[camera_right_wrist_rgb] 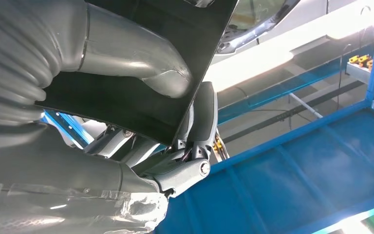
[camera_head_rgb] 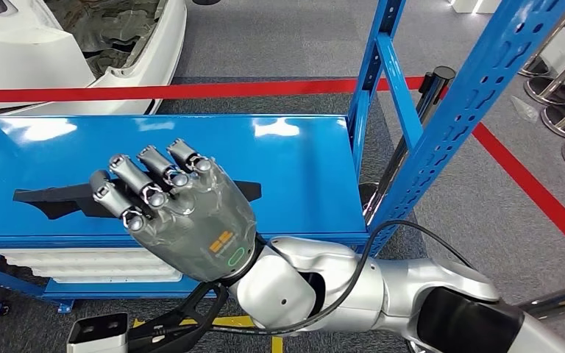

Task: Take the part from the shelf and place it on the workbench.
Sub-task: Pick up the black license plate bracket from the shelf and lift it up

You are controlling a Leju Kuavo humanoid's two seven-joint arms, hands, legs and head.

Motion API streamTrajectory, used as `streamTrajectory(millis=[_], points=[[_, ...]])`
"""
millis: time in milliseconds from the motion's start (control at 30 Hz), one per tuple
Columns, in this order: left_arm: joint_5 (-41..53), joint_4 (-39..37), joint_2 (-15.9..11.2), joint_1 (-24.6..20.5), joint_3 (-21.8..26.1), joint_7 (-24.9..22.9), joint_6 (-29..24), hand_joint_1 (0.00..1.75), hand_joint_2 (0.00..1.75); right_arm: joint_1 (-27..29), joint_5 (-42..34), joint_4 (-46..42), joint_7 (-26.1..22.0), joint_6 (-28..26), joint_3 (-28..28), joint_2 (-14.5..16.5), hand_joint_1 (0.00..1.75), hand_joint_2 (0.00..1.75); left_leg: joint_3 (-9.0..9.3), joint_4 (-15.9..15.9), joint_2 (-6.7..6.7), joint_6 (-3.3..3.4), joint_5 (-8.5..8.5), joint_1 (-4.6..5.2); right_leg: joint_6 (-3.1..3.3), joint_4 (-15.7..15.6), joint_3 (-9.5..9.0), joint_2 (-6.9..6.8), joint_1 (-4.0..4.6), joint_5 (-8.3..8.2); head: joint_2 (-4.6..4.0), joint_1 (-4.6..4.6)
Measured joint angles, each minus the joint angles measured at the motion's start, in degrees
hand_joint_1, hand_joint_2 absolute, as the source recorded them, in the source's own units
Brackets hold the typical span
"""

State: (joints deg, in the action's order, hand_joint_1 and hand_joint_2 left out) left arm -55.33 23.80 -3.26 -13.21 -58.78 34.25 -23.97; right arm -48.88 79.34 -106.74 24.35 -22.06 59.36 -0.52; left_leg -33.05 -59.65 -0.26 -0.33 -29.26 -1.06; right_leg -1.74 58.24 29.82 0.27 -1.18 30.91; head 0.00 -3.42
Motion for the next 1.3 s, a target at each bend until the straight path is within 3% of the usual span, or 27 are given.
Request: streamTrajectory(millis=[567,900,1300], points=[[2.3,0.0,0.0,-0.5,0.8,-0.7,0.9,0.00,0.00,-0.5,0.4,-1.0,1.1,0.9,-0.1,-0.2,1.75,1.75,0.00,0.0,0.00,0.00,0.00,-0.03,0.00,0.0,0.01,0.01,0.00,0.00,0.00,0.00],[4.3,0.0,0.0,-0.5,0.8,-0.9,4.3,0.00,0.00,-0.5,0.4,-1.2,1.3,1.5,-0.3,-0.4,1.75,1.75,0.00,0.0,0.00,0.00,0.00,-0.03,0.00,0.0,0.01,0.01,0.00,0.00,0.00,0.01],[6.5,0.0,0.0,-0.5,2.1,-0.2,2.0,0.00,0.00,-0.5,0.3,-1.6,1.5,2.3,-0.4,-0.6,1.75,1.75,0.00,0.0,0.00,0.00,0.00,-0.03,0.00,0.0,0.01,0.01,0.00,0.00,0.00,0.00]])
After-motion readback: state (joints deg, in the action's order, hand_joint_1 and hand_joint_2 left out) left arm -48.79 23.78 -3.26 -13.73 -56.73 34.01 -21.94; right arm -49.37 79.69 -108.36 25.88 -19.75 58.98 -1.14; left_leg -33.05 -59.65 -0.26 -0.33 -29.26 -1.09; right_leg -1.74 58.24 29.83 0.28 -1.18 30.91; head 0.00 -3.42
